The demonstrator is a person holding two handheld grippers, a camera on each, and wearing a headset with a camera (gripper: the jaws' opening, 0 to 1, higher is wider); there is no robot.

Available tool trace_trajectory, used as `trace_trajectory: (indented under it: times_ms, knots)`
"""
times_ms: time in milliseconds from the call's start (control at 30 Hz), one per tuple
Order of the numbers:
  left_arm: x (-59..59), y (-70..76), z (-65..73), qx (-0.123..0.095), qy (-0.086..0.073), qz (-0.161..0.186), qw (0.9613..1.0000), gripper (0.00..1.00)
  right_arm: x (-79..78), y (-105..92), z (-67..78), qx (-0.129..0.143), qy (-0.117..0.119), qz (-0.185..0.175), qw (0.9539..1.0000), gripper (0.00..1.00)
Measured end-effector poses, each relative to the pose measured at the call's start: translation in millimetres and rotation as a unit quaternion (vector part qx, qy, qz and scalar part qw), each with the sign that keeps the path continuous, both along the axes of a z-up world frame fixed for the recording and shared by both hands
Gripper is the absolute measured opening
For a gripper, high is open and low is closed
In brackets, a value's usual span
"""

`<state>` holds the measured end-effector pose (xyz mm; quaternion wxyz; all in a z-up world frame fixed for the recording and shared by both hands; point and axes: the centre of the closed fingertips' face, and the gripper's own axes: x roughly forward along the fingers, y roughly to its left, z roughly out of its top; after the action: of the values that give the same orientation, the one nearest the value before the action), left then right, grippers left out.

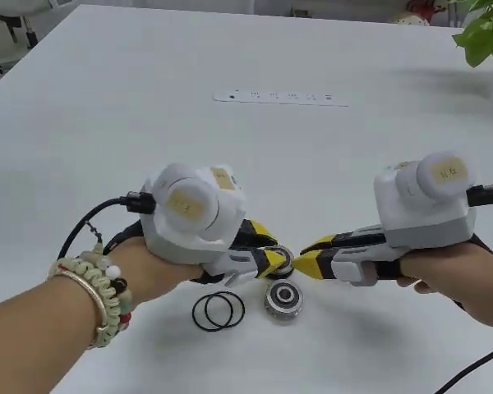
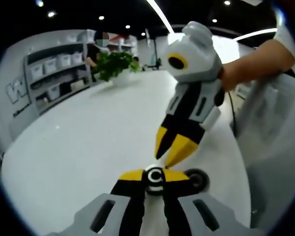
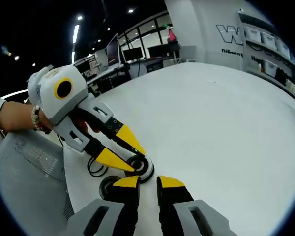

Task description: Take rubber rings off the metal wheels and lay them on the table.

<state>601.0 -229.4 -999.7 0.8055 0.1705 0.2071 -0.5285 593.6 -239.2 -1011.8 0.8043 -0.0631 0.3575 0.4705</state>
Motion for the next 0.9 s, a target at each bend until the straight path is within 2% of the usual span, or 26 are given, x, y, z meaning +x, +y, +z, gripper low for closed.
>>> trace_trajectory:
  times_ms: [100,133,167,233,300,433,667,700,767,800,833,900]
  knots:
    - [-2.6,-1.6,-0.4,-0.002,0.006,-0.003,1.0,0.13,-3.0,-1.1,-1.2,-0.004,0.005,0.006,1.0,0.1]
    - [-5.3,-0.2,-5.2,0.011,0.01,-0.007,0.9999,0.14,-3.6,-0.9,-1.5,-0.005,0.006,0.007,0.9999,0.1]
    - [-4.8,-1.1,-2.2,0.004,0.003,-0.006,1.0,0.16,-4.8,-0.4,-2.1,-0.005,0.008,0.009,0.9999,0.1]
    - [-5.5,-0.8,-2.7,0.002,0.013,-0.006,0.9999,0.17,-7.3,1.0,-4.2,-0.009,0.009,0.015,0.9998,0.11]
    - [-4.5,-0.2,-3.7,0.001,0.015,-0.002,0.9999,0.17,-9.2,2.5,-5.6,-0.013,0.008,0.021,0.9997,0.11]
    - [-3.9,2.3,-3.4,0.001,0.011,0.002,0.9999,0.14,-9.5,5.4,-6.4,-0.015,0.004,0.025,0.9996,0.12]
    - [-2.5,3.4,-1.8,-0.013,0.018,0.014,0.9997,0.14,-8.7,9.0,-8.0,-0.025,-0.018,0.035,0.9989,0.12]
    - [-2.0,3.5,-1.9,-0.013,0.018,0.015,0.9996,0.14,-8.7,8.8,-7.9,-0.027,-0.02,0.037,0.9987,0.11]
    - [-1.2,4.0,-1.7,-0.015,0.019,0.02,0.9995,0.14,-7.8,7.3,-8.3,-0.031,-0.024,0.044,0.9983,0.02]
    - [-1.3,4.0,-1.7,-0.016,0.021,0.021,0.9994,0.14,2.9,0.8,-9.3,-0.052,-0.054,0.036,0.9965,0.0]
    - [-1.2,4.0,-1.8,-0.017,0.021,0.021,0.9994,0.14,2.0,1.1,-8.9,-0.053,-0.057,0.041,0.9961,0.0]
    - [-1.1,4.0,-1.9,-0.018,0.021,0.022,0.9994,0.14,1.3,2.7,-8.6,-0.05,-0.049,0.035,0.9969,0.0]
